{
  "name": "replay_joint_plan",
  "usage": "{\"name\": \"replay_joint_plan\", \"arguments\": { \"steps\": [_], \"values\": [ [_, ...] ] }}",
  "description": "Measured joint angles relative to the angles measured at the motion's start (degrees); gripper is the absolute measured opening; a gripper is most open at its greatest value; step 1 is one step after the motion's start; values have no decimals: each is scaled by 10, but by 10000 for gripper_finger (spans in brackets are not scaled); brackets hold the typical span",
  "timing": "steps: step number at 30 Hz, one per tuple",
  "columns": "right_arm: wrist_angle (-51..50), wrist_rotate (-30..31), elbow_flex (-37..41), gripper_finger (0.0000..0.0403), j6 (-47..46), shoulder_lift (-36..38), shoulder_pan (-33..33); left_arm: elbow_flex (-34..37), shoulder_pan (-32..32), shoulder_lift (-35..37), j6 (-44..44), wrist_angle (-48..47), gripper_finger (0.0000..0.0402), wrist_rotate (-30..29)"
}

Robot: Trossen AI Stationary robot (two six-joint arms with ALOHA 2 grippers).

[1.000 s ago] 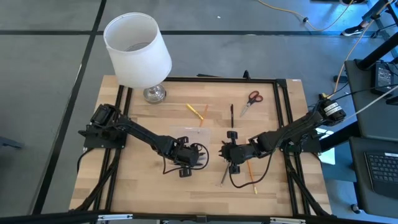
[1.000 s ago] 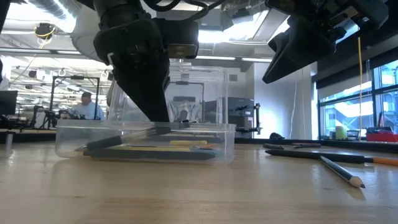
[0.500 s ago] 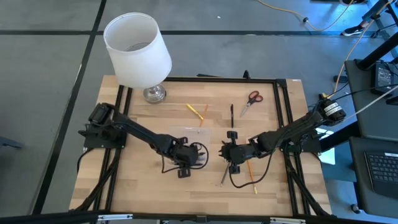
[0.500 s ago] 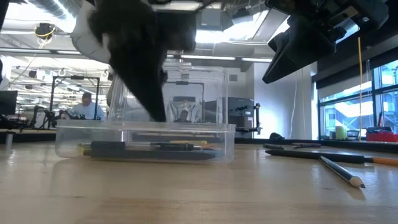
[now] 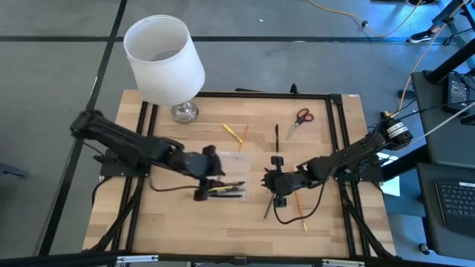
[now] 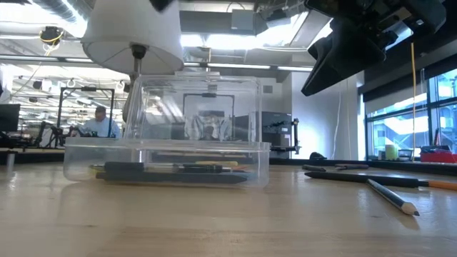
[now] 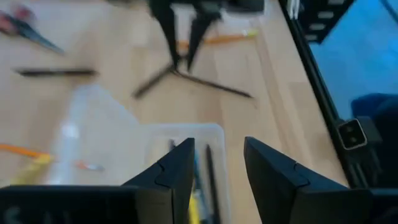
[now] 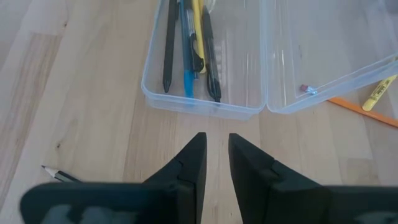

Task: Pick & place school supplies into a supply box
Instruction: Put the yellow pen into the transparent supply box

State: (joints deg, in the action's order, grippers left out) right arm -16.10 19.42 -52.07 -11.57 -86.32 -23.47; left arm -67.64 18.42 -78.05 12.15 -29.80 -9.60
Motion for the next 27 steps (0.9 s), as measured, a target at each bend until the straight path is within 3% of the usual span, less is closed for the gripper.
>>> {"name": "replay_joint_plan", "arguments": {
  "steps": [8,11,18,23,27],
  "values": [
    [0,0,0,72,-15,0,0,19,34,106,6,-58,134,-233],
    [0,0,0,72,-15,0,0,73,49,154,21,-48,132,-270],
    [0,0,0,72,1,0,0,249,55,308,70,53,136,-210],
    [0,21,0,71,12,0,0,367,55,410,40,171,134,-130],
    [0,70,0,71,-19,0,1,443,55,479,12,246,132,-113]
  ]
}}
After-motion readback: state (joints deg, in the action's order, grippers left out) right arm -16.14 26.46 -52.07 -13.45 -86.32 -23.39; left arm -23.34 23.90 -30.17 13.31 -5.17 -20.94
